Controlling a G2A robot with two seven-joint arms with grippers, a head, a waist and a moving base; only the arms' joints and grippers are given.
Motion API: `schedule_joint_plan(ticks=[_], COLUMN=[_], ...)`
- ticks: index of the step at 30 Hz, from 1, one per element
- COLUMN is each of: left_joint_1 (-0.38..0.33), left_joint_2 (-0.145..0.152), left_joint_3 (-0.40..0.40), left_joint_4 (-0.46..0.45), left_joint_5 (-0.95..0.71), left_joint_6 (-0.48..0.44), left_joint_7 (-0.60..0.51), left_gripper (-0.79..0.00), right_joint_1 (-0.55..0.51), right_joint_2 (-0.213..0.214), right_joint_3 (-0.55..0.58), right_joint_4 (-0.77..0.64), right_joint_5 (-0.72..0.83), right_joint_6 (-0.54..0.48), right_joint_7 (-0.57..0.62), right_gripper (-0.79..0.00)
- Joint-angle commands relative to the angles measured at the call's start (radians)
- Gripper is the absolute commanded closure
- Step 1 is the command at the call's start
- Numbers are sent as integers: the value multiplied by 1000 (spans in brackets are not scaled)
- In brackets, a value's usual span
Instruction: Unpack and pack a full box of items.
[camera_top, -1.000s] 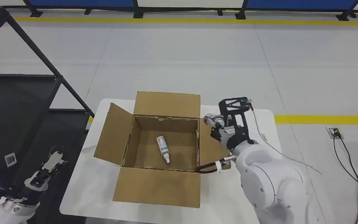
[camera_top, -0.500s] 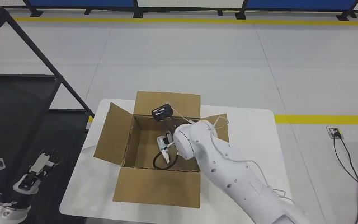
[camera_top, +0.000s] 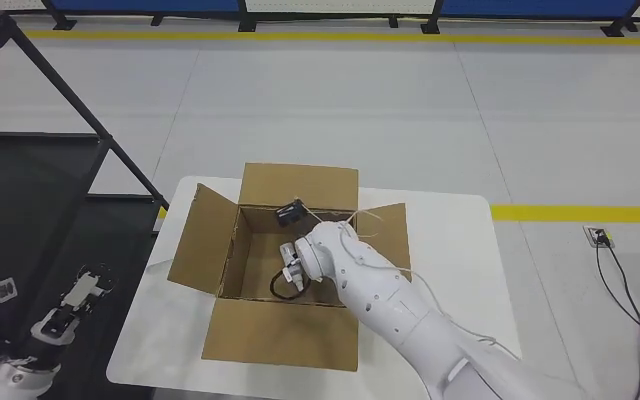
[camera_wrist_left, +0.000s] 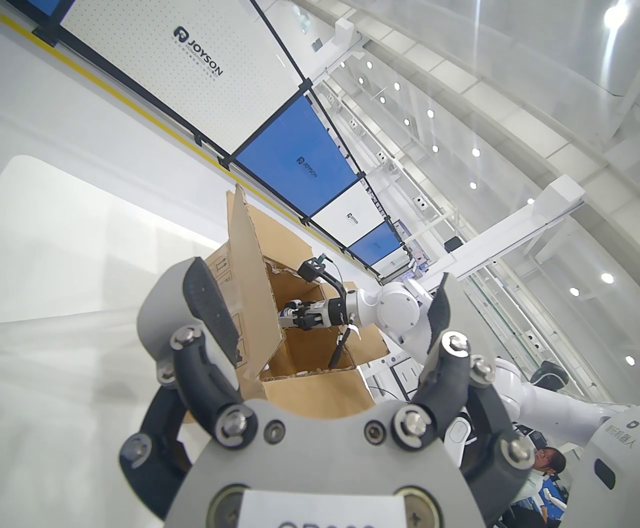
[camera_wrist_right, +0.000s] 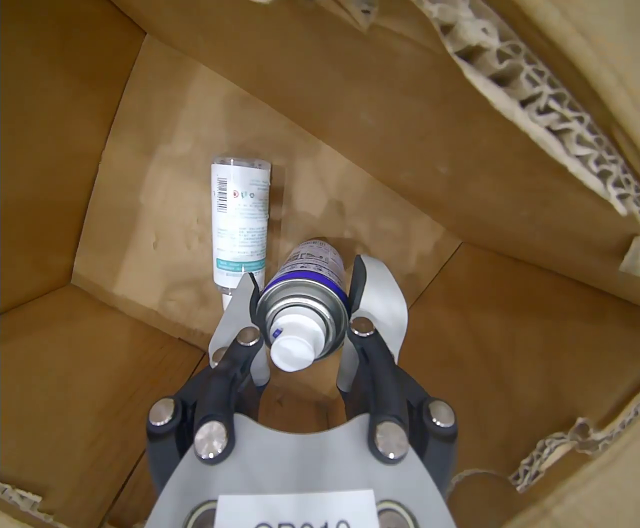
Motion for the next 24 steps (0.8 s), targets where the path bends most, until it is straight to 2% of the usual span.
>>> schedule_joint_plan(ticks=[1, 2, 4, 5, 8, 16, 20, 22, 24], left_joint_1=[1, 1, 1, 1, -3, -12, -26, -38, -54], left_joint_2=[0, 0, -1, -1, -2, -3, -3, -3, -3], left_joint_3=[3, 6, 14, 19, 33, 56, 90, 111, 137], left_joint_4=[-1, -3, -9, -12, -18, -22, -25, -26, -29], left_joint_5=[6, 7, 19, 25, 43, 77, 113, 137, 163], left_joint_6=[1, 2, 6, 7, 12, 23, 40, 48, 55], left_joint_7=[-1, -2, -3, -2, 3, 17, 12, 6, 6], left_gripper=[-785, -785, -785, -785, -785, -785, -785, -785, -785], right_joint_1=[11, 16, 21, 21, 26, 27, -4, -42, -101], right_joint_2=[-10, -15, -22, -25, -29, -30, -3, 19, 48], right_joint_3=[1, 3, 7, 11, 18, 49, 93, 125, 167], right_joint_4=[25, 34, 45, 49, 67, 35, -85, -191, -325], right_joint_5=[9, 14, 21, 30, 30, 17, -23, -54, -98], right_joint_6=[-5, -7, -11, -23, -33, -21, 20, 42, 55], right_joint_7=[-10, -17, -28, -32, -38, -71, -95, -96, -88], right_gripper=[-357, -391, -625, -653, -708, -760, -785, -767, -785])
